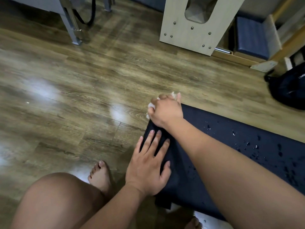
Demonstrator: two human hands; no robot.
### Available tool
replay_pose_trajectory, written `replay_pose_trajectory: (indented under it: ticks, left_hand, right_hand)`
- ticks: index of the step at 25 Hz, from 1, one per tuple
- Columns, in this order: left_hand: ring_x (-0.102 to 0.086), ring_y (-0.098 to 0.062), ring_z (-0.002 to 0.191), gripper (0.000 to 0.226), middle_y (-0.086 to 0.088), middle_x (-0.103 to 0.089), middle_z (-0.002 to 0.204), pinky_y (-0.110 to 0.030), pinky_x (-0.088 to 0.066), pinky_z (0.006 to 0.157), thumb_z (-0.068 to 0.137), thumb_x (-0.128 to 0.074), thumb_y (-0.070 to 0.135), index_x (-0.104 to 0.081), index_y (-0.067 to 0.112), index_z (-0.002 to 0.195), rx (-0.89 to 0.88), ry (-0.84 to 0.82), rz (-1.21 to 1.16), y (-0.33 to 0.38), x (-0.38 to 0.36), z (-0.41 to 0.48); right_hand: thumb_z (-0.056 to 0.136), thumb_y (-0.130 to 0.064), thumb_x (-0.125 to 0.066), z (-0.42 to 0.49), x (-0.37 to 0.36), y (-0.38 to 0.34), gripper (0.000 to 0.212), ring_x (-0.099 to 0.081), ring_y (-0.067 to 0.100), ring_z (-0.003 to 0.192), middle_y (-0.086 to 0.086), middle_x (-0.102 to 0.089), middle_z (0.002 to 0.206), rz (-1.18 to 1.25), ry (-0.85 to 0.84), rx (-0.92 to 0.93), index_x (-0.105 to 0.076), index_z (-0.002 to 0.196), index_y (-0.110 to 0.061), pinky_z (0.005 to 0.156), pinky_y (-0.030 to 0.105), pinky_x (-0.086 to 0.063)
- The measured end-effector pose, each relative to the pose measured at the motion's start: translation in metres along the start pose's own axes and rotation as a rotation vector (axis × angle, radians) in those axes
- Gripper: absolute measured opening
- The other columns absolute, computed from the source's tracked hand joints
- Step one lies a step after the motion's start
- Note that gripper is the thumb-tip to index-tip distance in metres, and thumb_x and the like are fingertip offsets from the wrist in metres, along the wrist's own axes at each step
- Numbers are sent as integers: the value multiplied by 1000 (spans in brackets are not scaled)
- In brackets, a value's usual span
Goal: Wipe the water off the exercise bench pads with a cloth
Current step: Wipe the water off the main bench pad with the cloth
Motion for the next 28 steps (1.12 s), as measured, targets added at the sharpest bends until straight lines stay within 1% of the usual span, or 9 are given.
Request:
replay_pose_trajectory:
  ticks: [4,6,9,11,12,14,18,23,28]
  left_hand:
    - [-43,-32,135,60,-10,-55,139,-51,-29,116,83,-51,40,-54,18,139,2,77,-4,3,0,0]
    - [-47,-31,131,60,-9,-56,137,-50,-29,116,82,-53,38,-55,17,138,-7,107,-21,2,0,-2]
    - [-45,-30,134,61,-10,-52,144,-50,-30,115,83,-50,38,-52,17,141,-7,118,-5,0,0,-3]
    - [-42,-29,138,61,-10,-48,148,-49,-28,116,84,-49,39,-51,19,142,-10,106,-9,1,1,-3]
    - [-38,-28,141,61,-9,-45,151,-49,-26,117,84,-48,39,-50,19,143,-11,109,-10,1,1,-3]
    - [-30,-24,147,62,-7,-39,156,-47,-24,118,85,-47,38,-49,20,144,-12,119,-14,0,-1,-2]
    - [-28,-22,148,60,-6,-37,157,-48,-27,117,85,-47,36,-51,19,142,-26,135,-29,0,-5,-3]
    - [-30,-23,147,60,-6,-40,155,-50,-31,115,84,-47,36,-53,18,141,-19,138,-39,-5,-5,-3]
    - [-31,-21,147,58,-6,-41,155,-50,-31,114,85,-47,35,-53,17,140,-26,165,-60,-3,-5,-3]
  right_hand:
    - [84,-42,-27,-30,-16,-7,49,-22,13,142,-6,-51,137,117,-45,300,-64,113,-25,116,55,8]
    - [84,-45,-30,-31,-10,-1,46,-29,12,139,-8,-56,130,74,-76,395,-65,110,-29,117,52,6]
    - [86,-40,-35,-20,7,0,27,-48,16,122,-6,-64,106,-29,-134,531,-60,92,-30,119,47,-1]
    - [88,-42,-32,-16,8,3,30,-49,15,122,-6,-63,108,-86,-142,574,-59,96,-35,118,49,0]
    - [89,-45,-29,-14,6,5,37,-44,15,128,-6,-61,117,-130,-143,532,-60,107,-34,117,54,1]
    - [91,-52,-24,-8,1,11,52,-34,19,137,-3,-50,137,-175,-90,318,-54,127,-30,113,63,4]
    - [94,-54,-24,-8,-5,23,60,-35,29,134,8,-42,144,8,-9,-145,-39,141,-21,111,66,-3]
    - [98,-47,-25,-12,4,16,59,-39,35,131,14,-42,144,37,-58,-315,-34,144,-12,112,62,-11]
    - [99,-27,-36,-34,18,46,33,-51,27,122,9,-54,131,-5,3,-227,-51,127,-15,117,57,-5]
Point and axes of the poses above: each hand's wrist, its own z-axis towards the middle knuckle, its own x-axis out of the back of the hand, y = z × x, the point moved 1 cm from there along z, towards the middle knuckle
